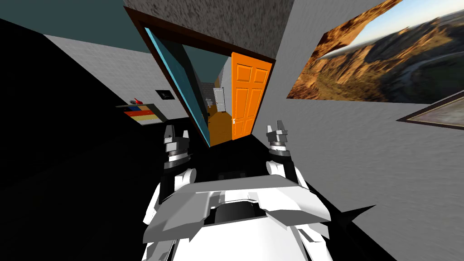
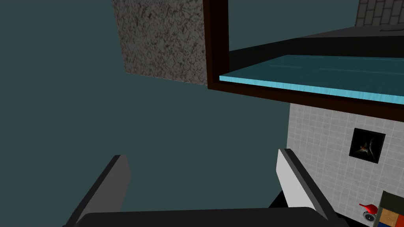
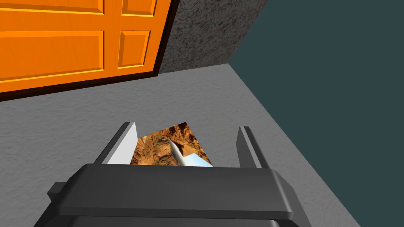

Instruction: Push the door open

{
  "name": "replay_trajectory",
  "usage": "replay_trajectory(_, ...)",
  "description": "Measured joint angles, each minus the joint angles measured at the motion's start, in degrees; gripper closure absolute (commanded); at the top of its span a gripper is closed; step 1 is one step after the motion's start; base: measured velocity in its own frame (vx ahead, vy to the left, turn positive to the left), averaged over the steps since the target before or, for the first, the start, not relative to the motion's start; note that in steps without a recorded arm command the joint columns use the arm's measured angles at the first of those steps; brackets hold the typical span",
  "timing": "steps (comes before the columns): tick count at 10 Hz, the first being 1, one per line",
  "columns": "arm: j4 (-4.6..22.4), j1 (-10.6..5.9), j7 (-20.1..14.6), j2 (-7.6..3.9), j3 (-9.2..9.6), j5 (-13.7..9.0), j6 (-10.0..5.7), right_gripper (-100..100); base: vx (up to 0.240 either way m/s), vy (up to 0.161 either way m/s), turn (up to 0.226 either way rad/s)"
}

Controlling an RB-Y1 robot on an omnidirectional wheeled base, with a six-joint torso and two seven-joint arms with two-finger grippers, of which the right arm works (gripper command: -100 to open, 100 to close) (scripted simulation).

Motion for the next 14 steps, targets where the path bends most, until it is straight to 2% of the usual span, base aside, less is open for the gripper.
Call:
replay_trajectory(6, 6.4, -2.47, 0.5, -1.77, 0.41, -0.5, -1.32, -100, 0.125, -0.039, 0.025)
replay_trajectory(8, 8.2, -2.99, 1.0, -1.84, 0.97, -0.4, -1.86, -100, 0.098, -0.011, 0.023)
replay_trajectory(10, 11.2, -3.78, 1.2, -2.4, 1.17, -0.7, -2.92, -100, 0.116, -0.019, 0.035)
replay_trajectory(14, 15.7, -5.66, 1.7, -3.09, 1.54, -1.0, -3.76, -100, 0.088, -0.022, 0.026)
